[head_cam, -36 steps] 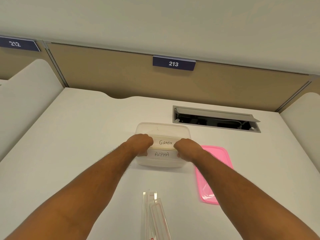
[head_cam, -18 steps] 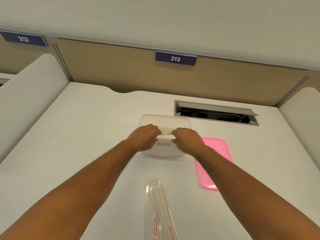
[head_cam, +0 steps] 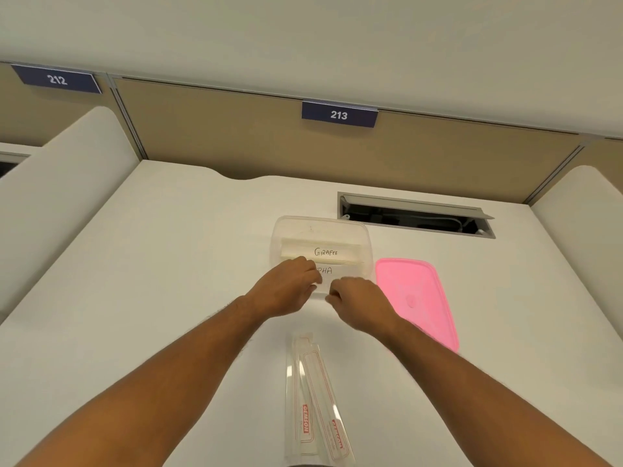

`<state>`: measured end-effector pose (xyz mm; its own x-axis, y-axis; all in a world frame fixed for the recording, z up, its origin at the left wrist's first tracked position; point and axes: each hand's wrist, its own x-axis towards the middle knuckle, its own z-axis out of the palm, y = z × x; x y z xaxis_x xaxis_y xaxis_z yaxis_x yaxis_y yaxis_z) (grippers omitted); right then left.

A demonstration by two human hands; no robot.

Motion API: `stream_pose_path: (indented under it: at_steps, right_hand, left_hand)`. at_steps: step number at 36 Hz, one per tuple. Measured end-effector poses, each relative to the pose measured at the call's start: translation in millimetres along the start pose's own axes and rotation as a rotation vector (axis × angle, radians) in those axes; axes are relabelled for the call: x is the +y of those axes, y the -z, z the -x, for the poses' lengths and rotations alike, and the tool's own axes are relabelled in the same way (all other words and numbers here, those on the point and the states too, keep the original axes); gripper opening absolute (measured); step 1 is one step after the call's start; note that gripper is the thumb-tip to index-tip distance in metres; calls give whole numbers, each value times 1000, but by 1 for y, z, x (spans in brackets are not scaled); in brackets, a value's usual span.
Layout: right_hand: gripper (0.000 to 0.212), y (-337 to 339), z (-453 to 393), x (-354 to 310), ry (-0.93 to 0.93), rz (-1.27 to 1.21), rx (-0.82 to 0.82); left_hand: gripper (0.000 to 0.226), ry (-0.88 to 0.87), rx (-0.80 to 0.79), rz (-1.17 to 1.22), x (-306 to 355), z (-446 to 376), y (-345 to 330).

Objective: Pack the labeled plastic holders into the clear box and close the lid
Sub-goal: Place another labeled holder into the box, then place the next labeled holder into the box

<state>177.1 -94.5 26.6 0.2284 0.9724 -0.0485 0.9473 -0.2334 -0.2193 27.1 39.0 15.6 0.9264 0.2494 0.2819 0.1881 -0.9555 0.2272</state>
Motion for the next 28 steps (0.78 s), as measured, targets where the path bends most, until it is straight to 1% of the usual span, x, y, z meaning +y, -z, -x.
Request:
stream_pose_path:
  at_steps: [2, 6, 8, 11, 15, 18, 22, 28]
  right_hand:
    - [27, -5, 9, 0, -53, -113, -150]
    - [37, -16, 28, -7, -145, -370, -466]
    - [41, -23, 37, -11, -168, -442, -575]
    - [44, -30, 47, -20, -202, -508, -682]
    - [35, -33, 55, -28, -228, -594, -778]
    - [29, -34, 61, -32, -251, -622, -817]
    - [21, -34, 64, -31, -280, -668, -824]
    - [8, -28, 66, -21, -304, -720, -781]
  left_hand:
    - [15, 5, -20, 7, 2, 5, -3]
    - [13, 10, -50, 11, 7, 13, -8]
    - [13, 6, -59, 14, 9, 16, -10]
    - [15, 6, -78, 24, 12, 20, -11]
    - [17, 15, -103, 34, 14, 22, -10]
    - [18, 21, -124, 35, 16, 24, -10]
    - [18, 34, -146, 40, 18, 27, -9]
    - [20, 48, -187, 39, 20, 31, -7]
